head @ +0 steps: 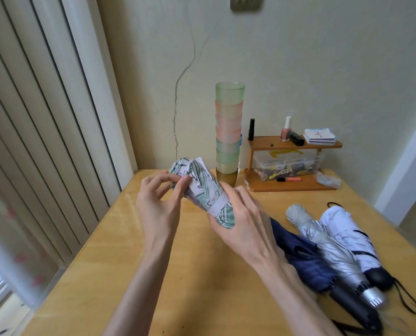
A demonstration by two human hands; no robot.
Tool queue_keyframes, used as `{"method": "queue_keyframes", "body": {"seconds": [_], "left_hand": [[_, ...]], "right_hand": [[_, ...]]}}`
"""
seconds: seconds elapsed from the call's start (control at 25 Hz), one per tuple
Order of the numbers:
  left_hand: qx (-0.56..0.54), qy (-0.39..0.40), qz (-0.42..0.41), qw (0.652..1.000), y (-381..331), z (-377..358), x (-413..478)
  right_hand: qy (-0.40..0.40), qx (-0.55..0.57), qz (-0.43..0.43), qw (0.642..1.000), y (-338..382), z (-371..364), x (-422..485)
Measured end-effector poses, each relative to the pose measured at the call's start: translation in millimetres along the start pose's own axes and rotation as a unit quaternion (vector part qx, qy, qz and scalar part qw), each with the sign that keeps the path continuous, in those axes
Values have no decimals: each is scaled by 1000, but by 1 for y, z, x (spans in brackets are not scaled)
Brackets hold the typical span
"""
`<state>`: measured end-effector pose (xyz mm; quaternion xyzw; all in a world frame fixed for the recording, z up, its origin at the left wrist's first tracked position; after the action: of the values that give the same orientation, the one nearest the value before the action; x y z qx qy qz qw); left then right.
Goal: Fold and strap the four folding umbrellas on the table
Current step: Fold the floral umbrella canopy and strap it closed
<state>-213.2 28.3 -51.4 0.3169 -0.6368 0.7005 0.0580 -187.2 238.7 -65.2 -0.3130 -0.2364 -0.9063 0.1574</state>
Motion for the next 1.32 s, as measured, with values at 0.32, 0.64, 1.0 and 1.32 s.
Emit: {"method": "queue_keyframes", "body": {"seconds": [0.32, 0.64, 1.0, 1.32], "left_hand": [[-265, 72, 161, 948, 28, -28, -14], [-245, 117, 291, 917, 23, -73, -52], [-343, 131, 185, 912, 12, -46, -24], [-509, 232, 159, 813, -3, -48, -26]], "right_hand": [[78, 176, -139, 972, -28, -10, -1], [-61, -97, -26, 993, -3, 21, -3], [104, 126, -25, 986, 5, -14, -2], [254, 344, -59, 902, 9, -33, -10]]}}
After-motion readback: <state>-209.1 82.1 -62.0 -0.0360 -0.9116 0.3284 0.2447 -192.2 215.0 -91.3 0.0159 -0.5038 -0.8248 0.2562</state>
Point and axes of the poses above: each hand's wrist, its own x-axis towards the middle knuckle, its own z-axis out of the back of the hand, y = z × x, the point moved 10 cm from there along x, towards the middle knuckle, and after that the axes turned 5 degrees about y, right-handed, at the moved point
